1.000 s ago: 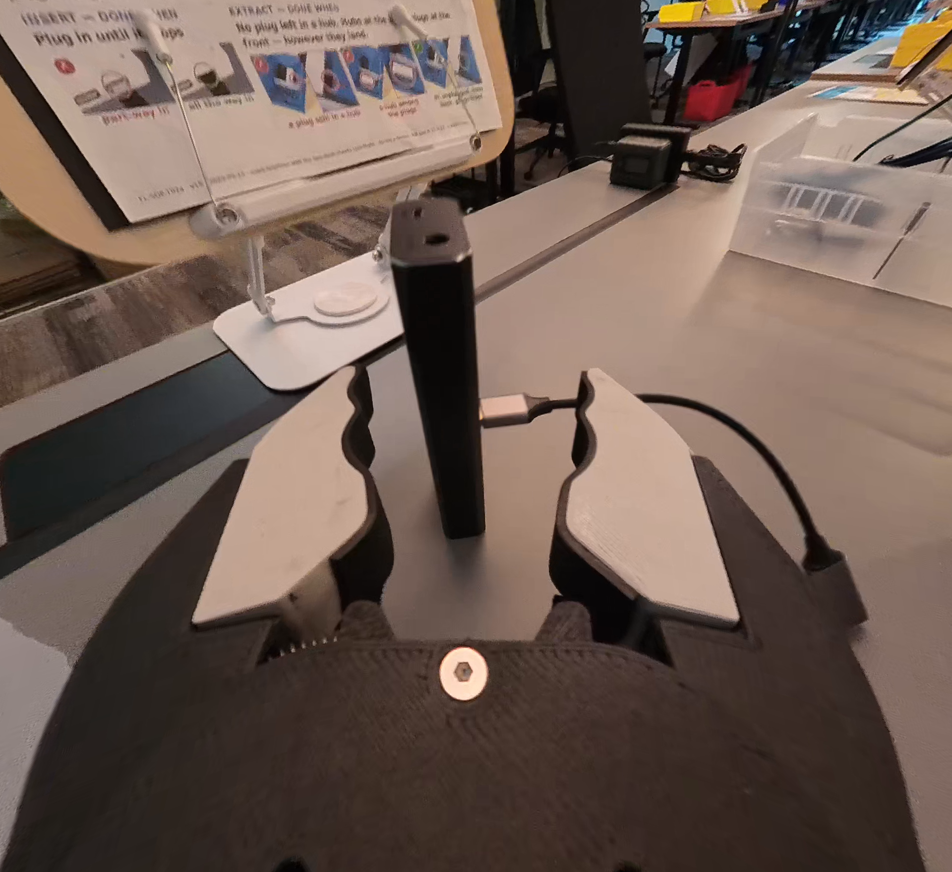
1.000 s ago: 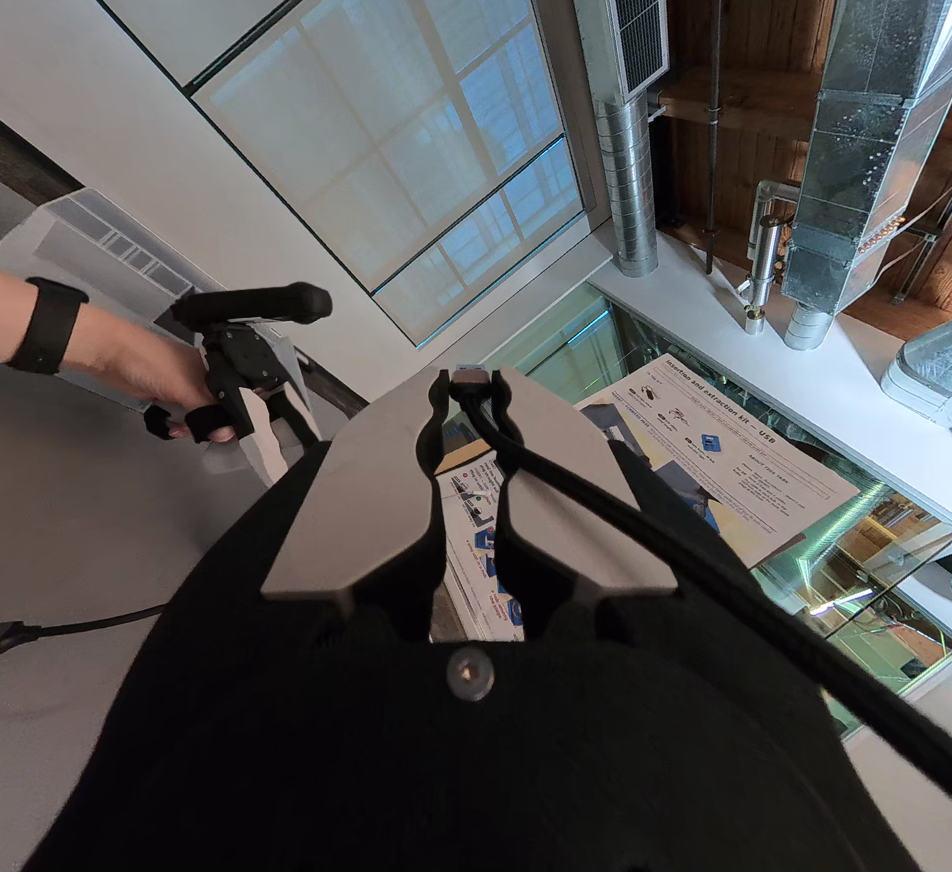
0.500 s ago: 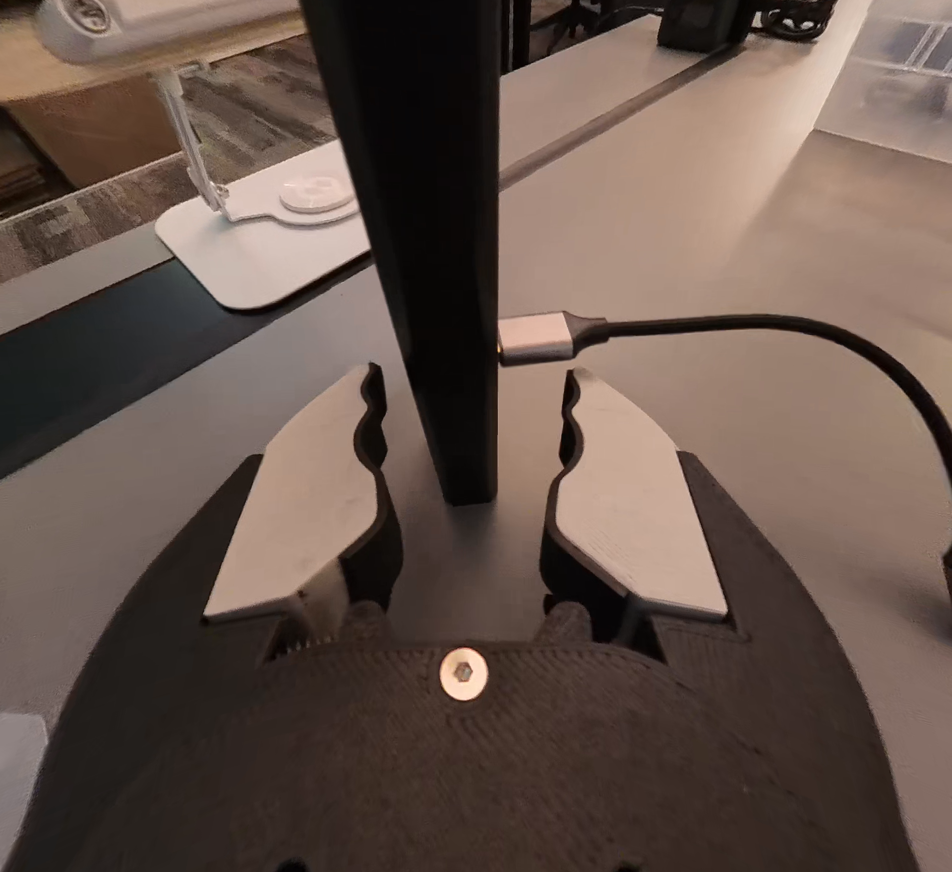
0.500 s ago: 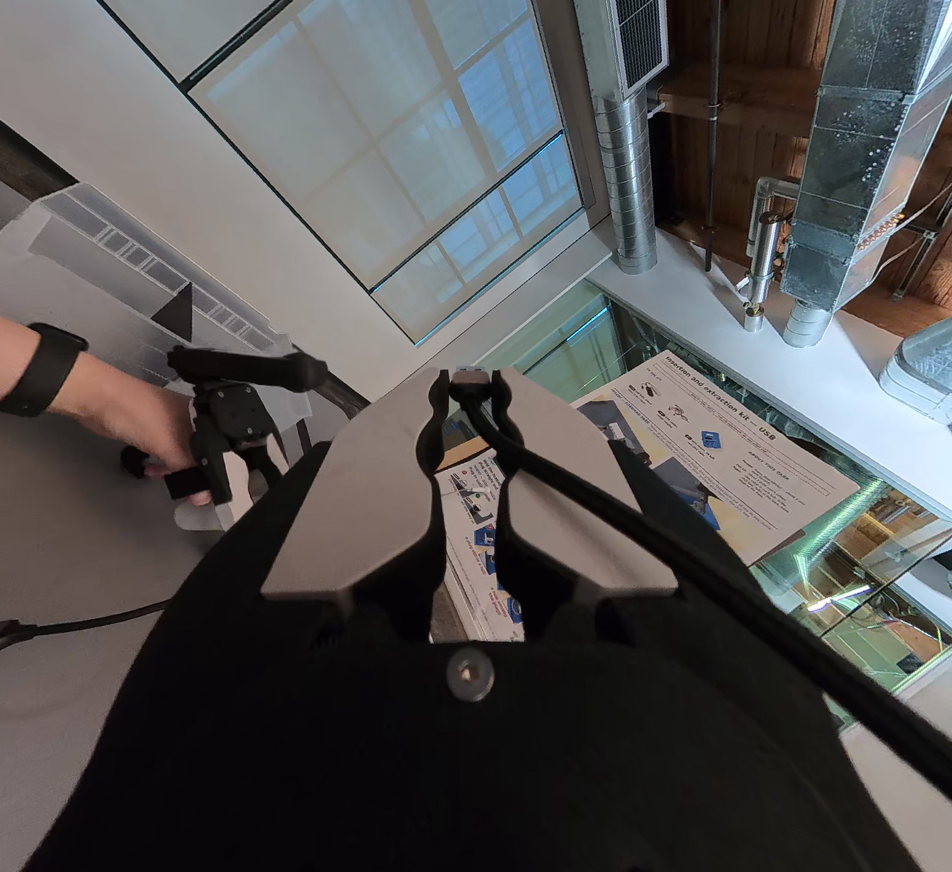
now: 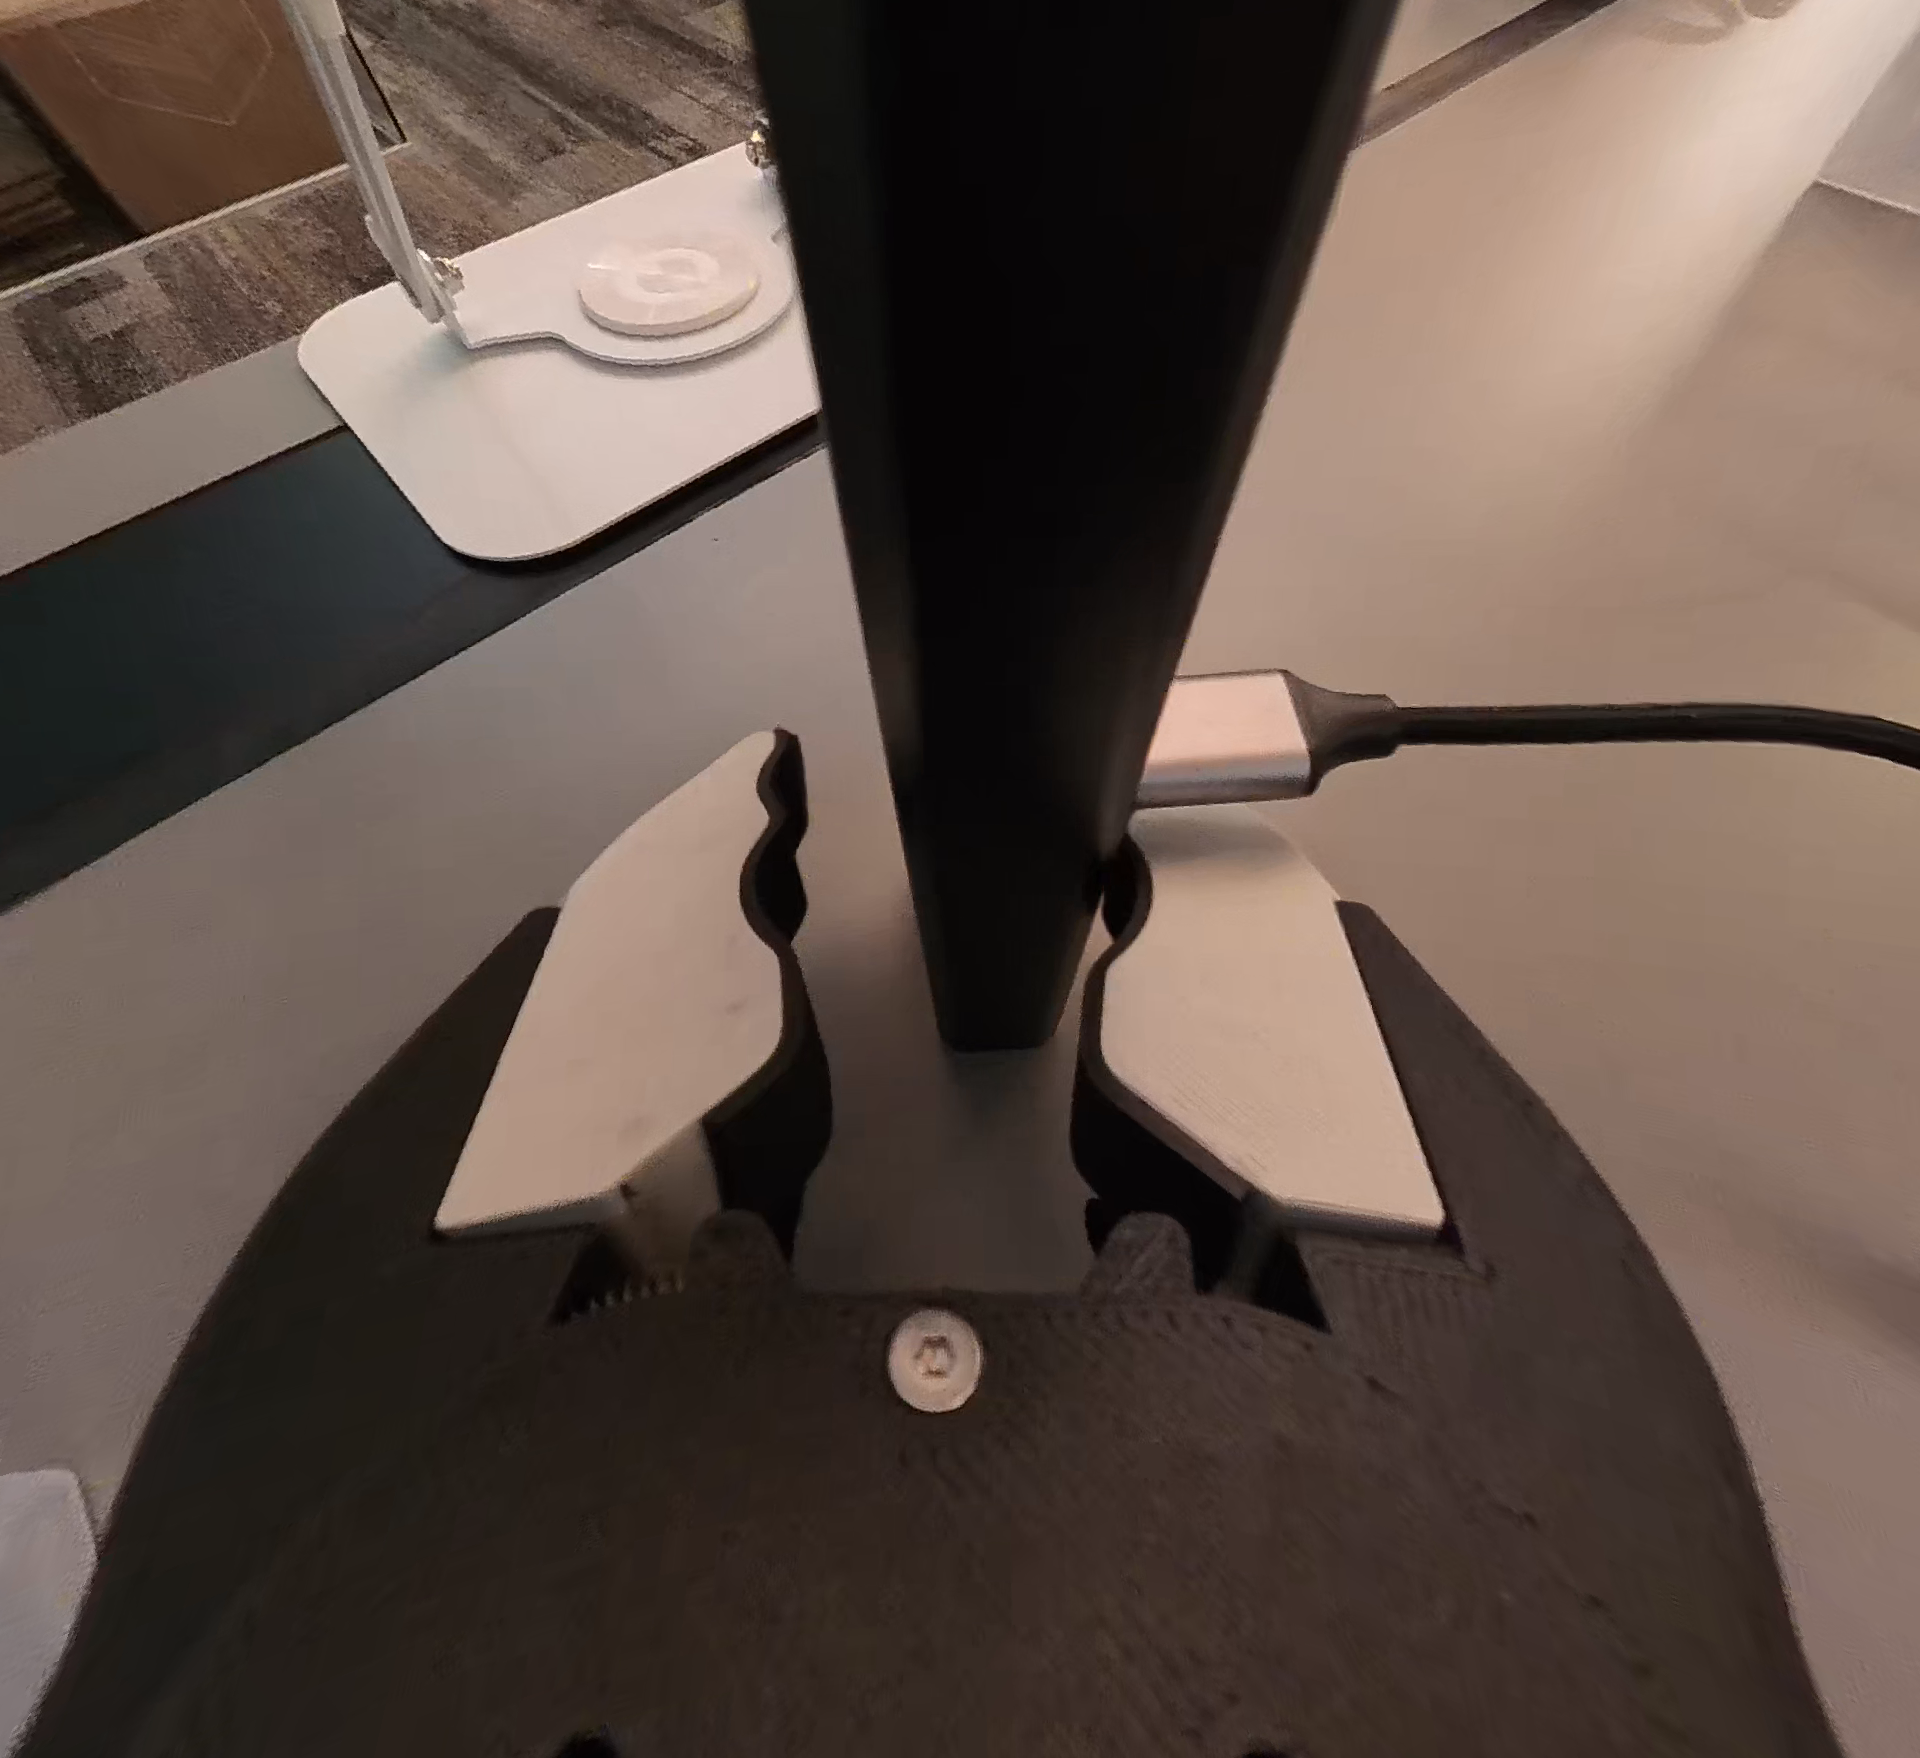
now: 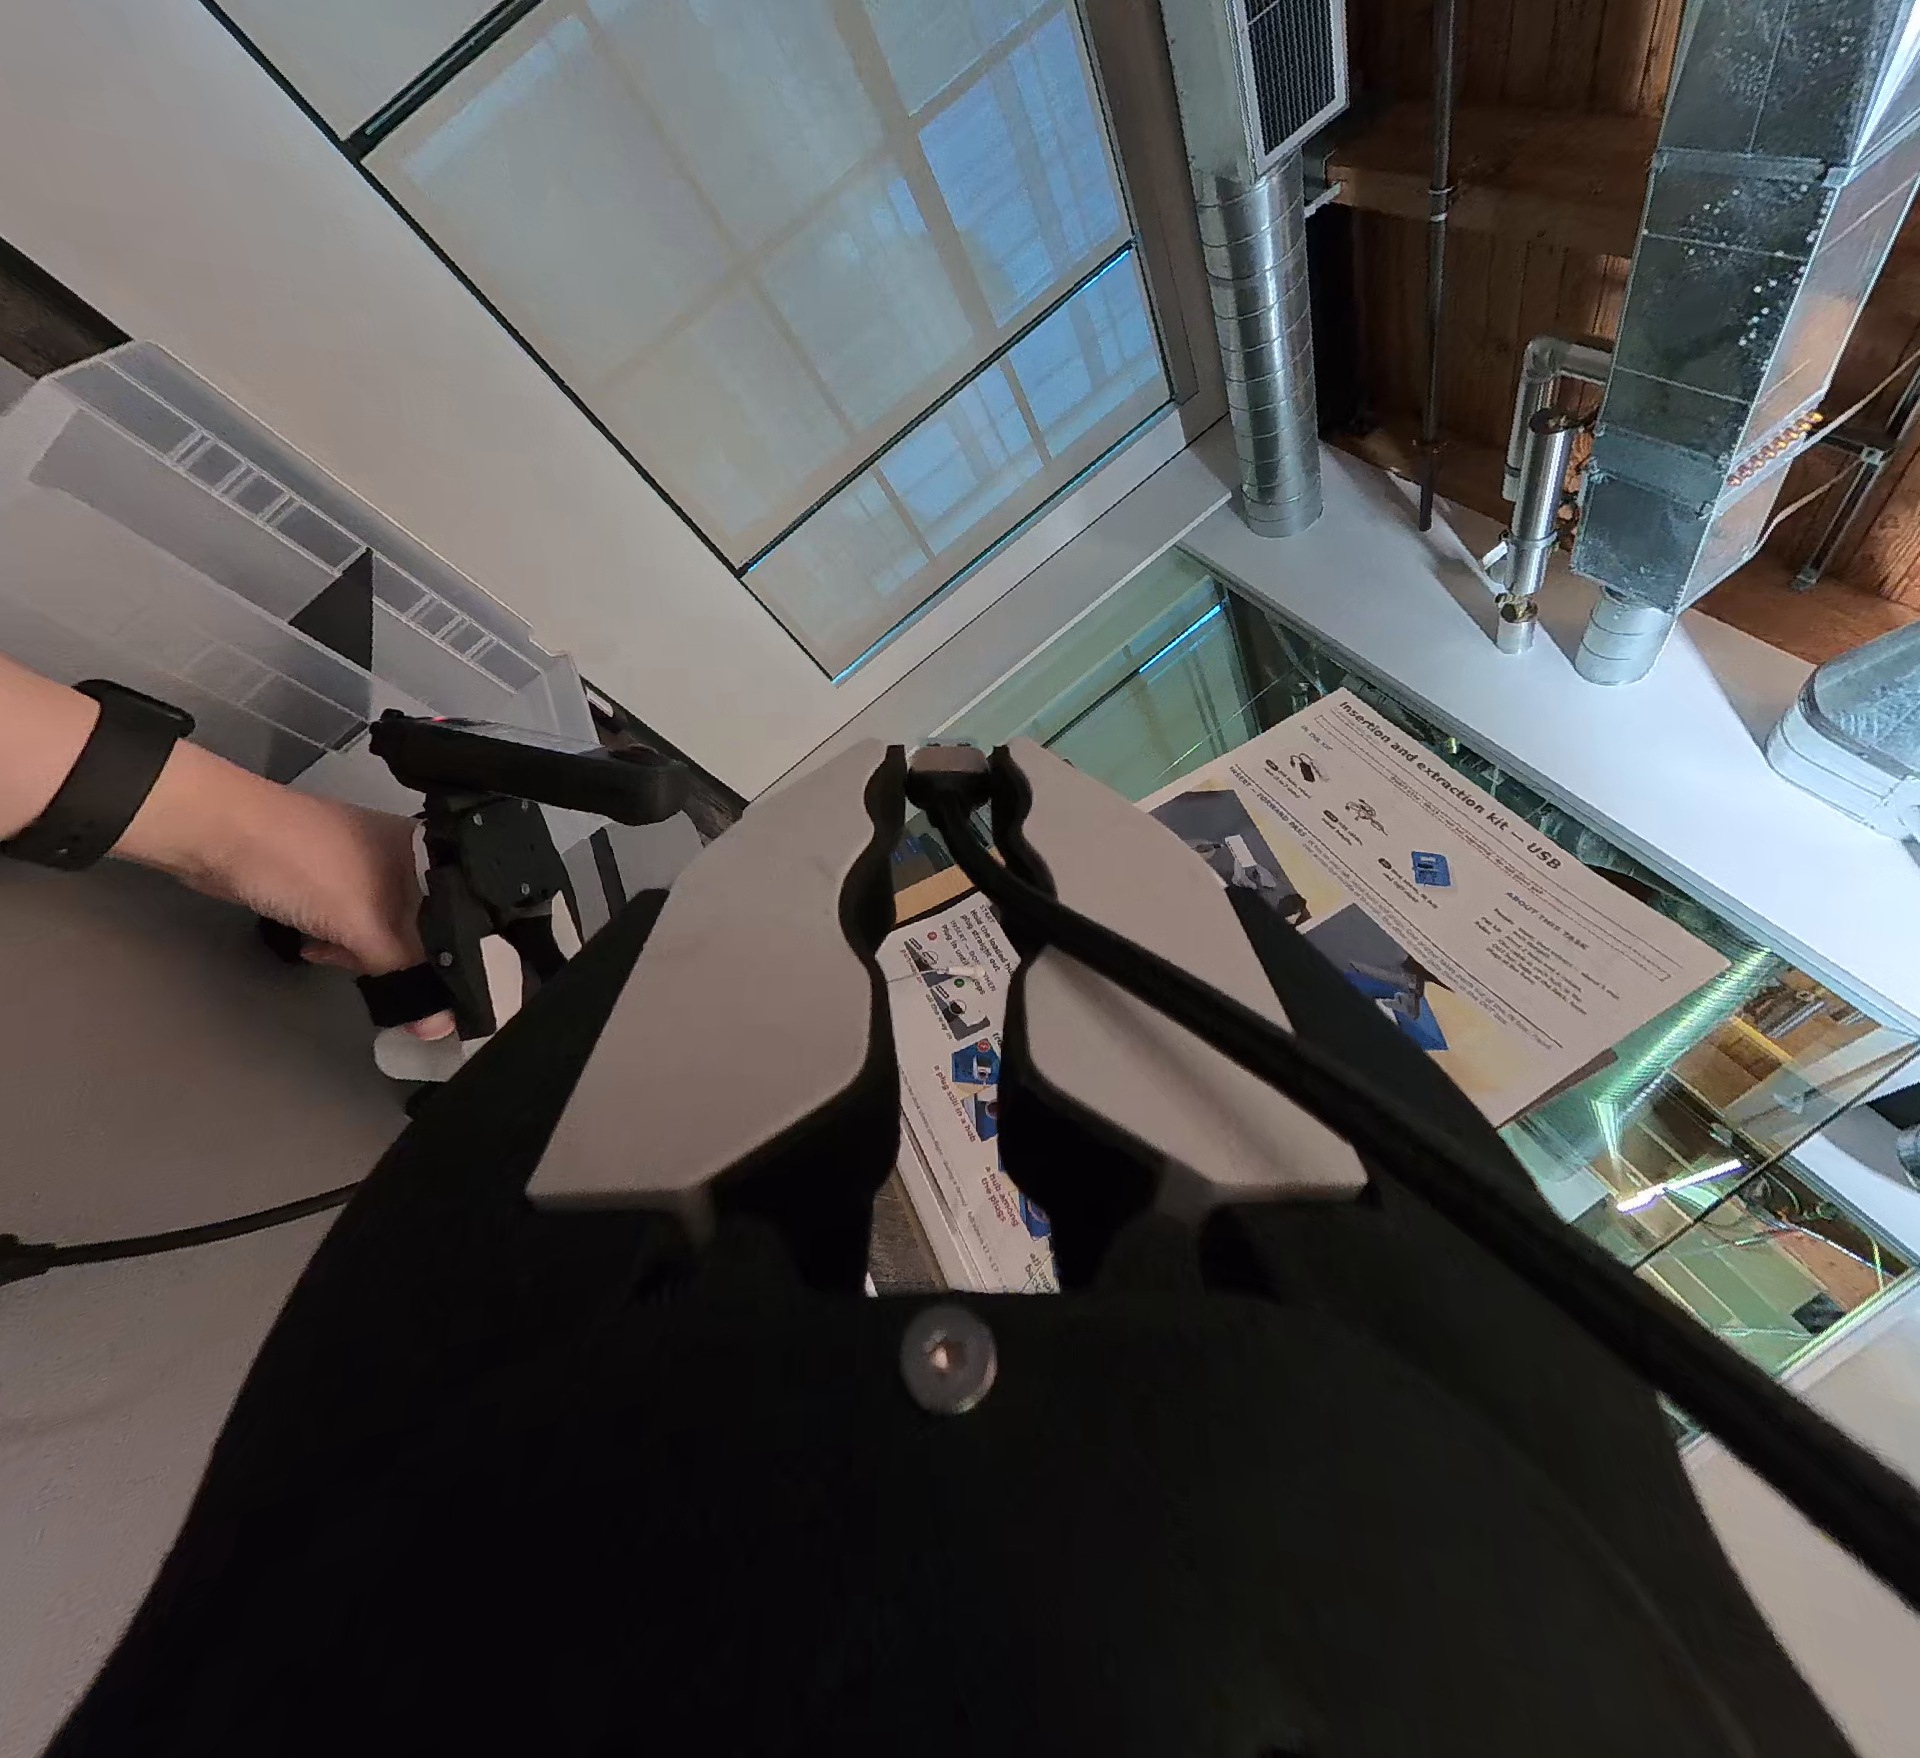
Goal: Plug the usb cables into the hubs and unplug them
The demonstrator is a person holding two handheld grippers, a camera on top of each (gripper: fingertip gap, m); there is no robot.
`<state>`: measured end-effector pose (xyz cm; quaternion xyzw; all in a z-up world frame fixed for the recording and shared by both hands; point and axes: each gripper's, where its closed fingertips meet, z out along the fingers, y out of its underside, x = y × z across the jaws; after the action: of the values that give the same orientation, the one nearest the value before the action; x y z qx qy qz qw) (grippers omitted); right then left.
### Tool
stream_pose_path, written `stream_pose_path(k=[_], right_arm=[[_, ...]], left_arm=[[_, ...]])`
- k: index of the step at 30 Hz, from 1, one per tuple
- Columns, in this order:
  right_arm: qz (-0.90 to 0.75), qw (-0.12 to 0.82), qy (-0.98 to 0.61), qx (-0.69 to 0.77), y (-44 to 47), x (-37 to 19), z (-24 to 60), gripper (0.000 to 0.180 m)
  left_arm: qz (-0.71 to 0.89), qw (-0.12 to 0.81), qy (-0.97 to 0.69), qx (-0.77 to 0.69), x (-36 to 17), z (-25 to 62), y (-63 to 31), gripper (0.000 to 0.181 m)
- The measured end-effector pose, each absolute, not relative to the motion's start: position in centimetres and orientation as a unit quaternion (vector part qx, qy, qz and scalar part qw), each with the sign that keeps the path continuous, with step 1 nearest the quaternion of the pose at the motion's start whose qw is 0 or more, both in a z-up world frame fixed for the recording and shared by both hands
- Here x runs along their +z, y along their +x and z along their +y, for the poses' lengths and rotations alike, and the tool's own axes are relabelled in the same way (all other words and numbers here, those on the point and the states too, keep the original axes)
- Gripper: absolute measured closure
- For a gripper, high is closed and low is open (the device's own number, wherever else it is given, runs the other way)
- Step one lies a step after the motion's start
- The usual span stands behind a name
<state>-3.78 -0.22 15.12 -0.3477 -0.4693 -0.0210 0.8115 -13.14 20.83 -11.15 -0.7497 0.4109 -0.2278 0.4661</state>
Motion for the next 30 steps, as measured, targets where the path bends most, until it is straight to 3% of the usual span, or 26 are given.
stream_pose_path(k=[10,14,30], right_arm=[[-0.478,0.803,-0.354,-0.028,-4.2,14.5,0.2,0.164],[-0.477,0.803,-0.356,-0.03,-4.1,14.4,0.3,0.164],[-0.467,0.802,-0.372,-0.025,-3.6,14.1,1.1,0.164]], left_arm=[[0.417,0.447,-0.761,-0.217,-11.9,21.0,-13.0,0.131],[0.43,0.438,-0.758,-0.221,-12.1,20.6,-12.7,0.151],[0.4,0.434,-0.757,-0.282,-10.8,19.8,-12.7,0.153]])
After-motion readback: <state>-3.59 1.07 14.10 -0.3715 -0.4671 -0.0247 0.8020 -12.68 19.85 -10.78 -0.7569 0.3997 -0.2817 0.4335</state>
